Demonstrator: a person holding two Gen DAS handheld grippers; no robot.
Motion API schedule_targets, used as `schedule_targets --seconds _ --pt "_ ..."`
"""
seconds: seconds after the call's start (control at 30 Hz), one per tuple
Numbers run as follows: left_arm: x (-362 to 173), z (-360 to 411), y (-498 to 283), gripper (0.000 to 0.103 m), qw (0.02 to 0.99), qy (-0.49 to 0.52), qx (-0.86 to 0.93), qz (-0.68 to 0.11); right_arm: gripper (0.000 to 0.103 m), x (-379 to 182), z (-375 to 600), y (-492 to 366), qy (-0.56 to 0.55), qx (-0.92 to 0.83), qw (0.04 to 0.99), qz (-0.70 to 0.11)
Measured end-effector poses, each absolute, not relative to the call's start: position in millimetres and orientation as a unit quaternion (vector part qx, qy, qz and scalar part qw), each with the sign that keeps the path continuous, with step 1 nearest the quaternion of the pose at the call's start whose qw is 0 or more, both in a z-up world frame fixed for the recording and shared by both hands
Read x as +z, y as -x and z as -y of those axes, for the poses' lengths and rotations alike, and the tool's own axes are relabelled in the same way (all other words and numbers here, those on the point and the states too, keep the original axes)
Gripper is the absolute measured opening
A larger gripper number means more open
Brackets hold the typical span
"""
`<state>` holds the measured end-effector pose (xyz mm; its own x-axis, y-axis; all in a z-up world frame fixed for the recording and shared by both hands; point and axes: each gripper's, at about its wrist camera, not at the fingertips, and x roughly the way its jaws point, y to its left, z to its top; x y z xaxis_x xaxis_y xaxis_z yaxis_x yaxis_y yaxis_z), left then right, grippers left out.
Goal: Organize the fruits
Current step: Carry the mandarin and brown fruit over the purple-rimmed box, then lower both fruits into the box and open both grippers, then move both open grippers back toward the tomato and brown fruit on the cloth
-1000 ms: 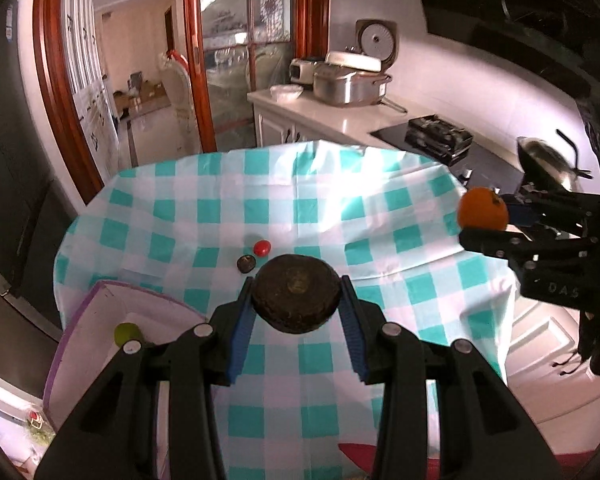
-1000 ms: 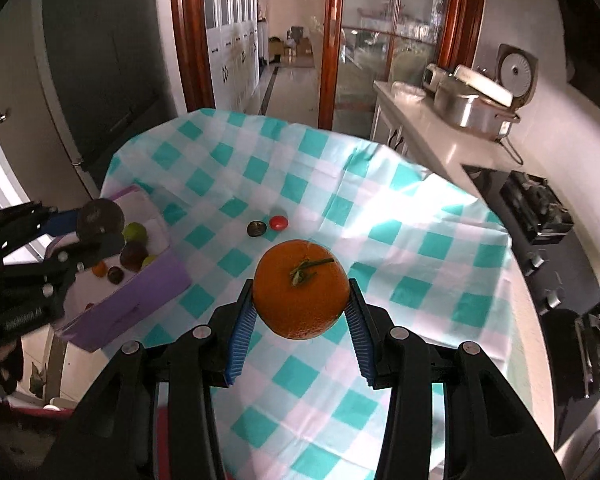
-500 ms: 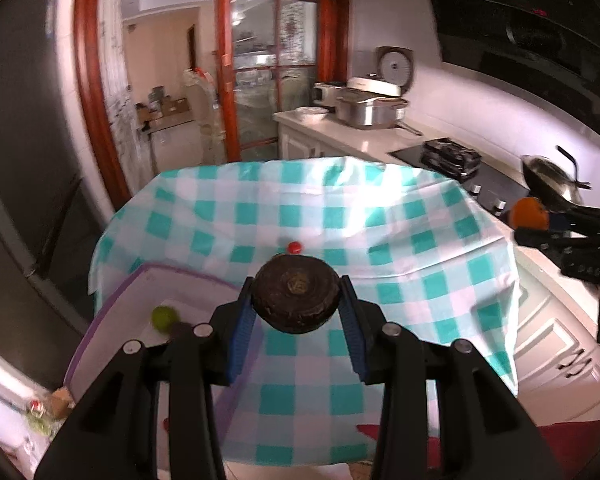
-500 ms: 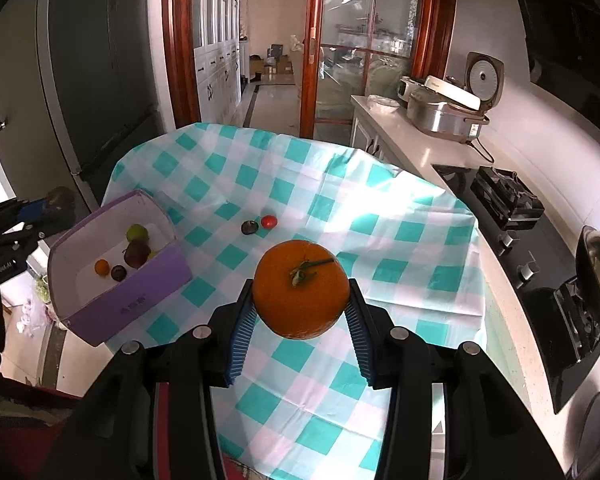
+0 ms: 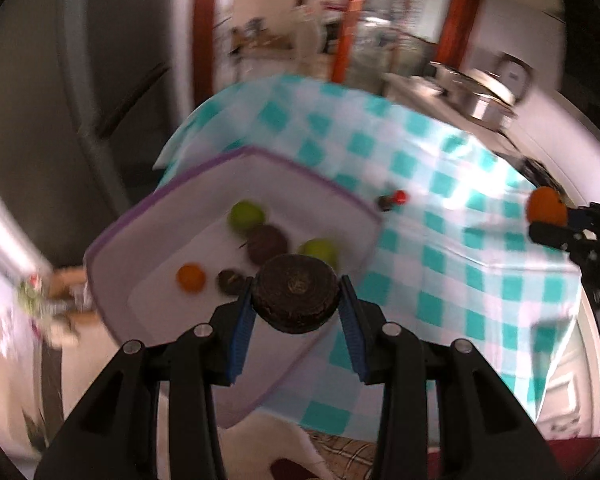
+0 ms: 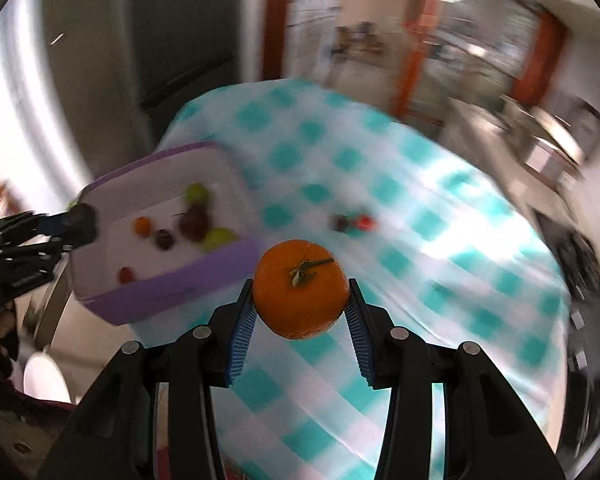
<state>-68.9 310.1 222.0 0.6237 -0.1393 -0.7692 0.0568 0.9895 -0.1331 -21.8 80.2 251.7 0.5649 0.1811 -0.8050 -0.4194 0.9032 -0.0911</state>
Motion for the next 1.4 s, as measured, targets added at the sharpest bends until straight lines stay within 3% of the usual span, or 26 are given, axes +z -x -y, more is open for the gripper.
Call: schedule_targets --seconds 0.27,0.53,0.97,1.1,1.13,1.2,1.3,1.4 --pt "165.7 -392.0 42.5 0.041 0.859 0.127 0.071 -0.490 0.043 192.3 -232.7 -62.0 0.199 0.326 0.803 -0.457" --pt "124.6 -435.6 12.4 0.041 0.816 0.188 0.151 -0.526 0.043 131.7 -318.0 -123.4 0.232 0.399 0.736 -0.496" --pt "88.7 -357.2 -28.0 0.041 0.799 0.072 0.067 -0.594 0.044 49.6 -362.6 -185.6 0.254 0.405 0.699 -0.533" --pt "80.6 -361.1 -31.5 0.042 0.774 0.087 0.062 -0.624 0.046 37.8 -373.3 -181.5 0.264 0.405 0.697 -0.529" --pt "79.8 -362.7 -31.9 0.043 0.771 0.093 0.063 -0.627 0.050 37.8 -375.2 -182.2 0.264 0.406 0.700 -0.525" --pt "84.2 -364.0 -29.9 0.054 0.777 0.095 0.070 -0.619 0.064 46.1 -373.3 -181.7 0.253 0.404 0.709 -0.520" --pt "91.7 -363.6 -25.4 0.075 0.790 0.095 0.067 -0.602 0.065 77.7 -355.8 -182.3 0.223 0.397 0.732 -0.507" --pt "106.2 -364.8 -17.2 0.078 0.810 0.102 0.066 -0.574 0.065 138.2 -312.3 -177.1 0.165 0.384 0.776 -0.473"
